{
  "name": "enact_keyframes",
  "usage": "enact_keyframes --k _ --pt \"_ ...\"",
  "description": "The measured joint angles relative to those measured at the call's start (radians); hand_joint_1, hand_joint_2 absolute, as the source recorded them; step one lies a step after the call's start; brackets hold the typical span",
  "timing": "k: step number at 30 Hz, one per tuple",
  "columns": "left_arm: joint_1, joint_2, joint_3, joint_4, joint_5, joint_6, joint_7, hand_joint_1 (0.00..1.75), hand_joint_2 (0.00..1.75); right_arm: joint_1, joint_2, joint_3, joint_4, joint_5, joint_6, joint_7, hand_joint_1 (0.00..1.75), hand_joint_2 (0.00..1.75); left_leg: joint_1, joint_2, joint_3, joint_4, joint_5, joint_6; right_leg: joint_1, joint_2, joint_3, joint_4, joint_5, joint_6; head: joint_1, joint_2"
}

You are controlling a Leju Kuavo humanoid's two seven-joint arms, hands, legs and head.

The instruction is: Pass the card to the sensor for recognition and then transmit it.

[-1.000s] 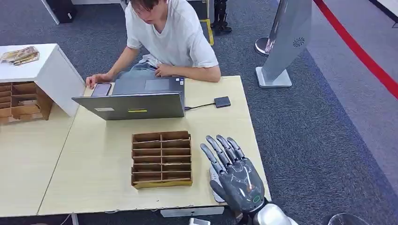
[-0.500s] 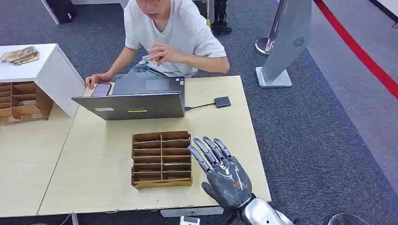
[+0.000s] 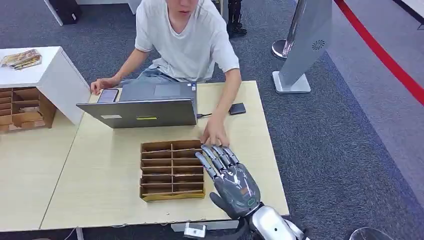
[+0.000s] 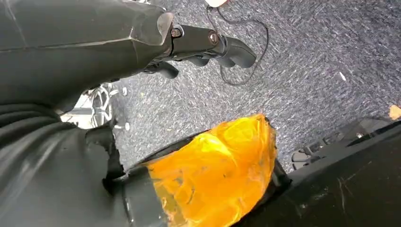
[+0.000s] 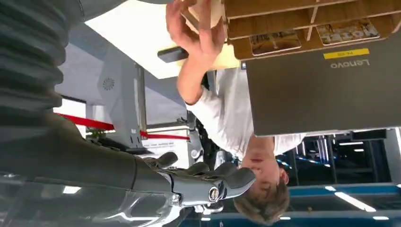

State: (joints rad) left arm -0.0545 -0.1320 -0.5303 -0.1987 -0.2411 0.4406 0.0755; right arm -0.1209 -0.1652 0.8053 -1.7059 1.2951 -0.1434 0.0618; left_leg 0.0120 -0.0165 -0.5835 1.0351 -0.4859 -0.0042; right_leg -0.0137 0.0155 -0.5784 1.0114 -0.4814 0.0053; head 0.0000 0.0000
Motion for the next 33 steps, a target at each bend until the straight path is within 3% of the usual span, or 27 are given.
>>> enact_keyframes --k 33 --pt "-0.002 0.0 -0.007 0.0 -0.019 -0.004 0.003 0.0 0.0 -0.013 0.05 0.002 0.069 -0.069 0.03 0.01 0.02 1.75 0.0 0.0 0.0 0.0 0.0 0.0 0.0 0.0 0.0 0.0 0.0 0.0 0.0 0.0"
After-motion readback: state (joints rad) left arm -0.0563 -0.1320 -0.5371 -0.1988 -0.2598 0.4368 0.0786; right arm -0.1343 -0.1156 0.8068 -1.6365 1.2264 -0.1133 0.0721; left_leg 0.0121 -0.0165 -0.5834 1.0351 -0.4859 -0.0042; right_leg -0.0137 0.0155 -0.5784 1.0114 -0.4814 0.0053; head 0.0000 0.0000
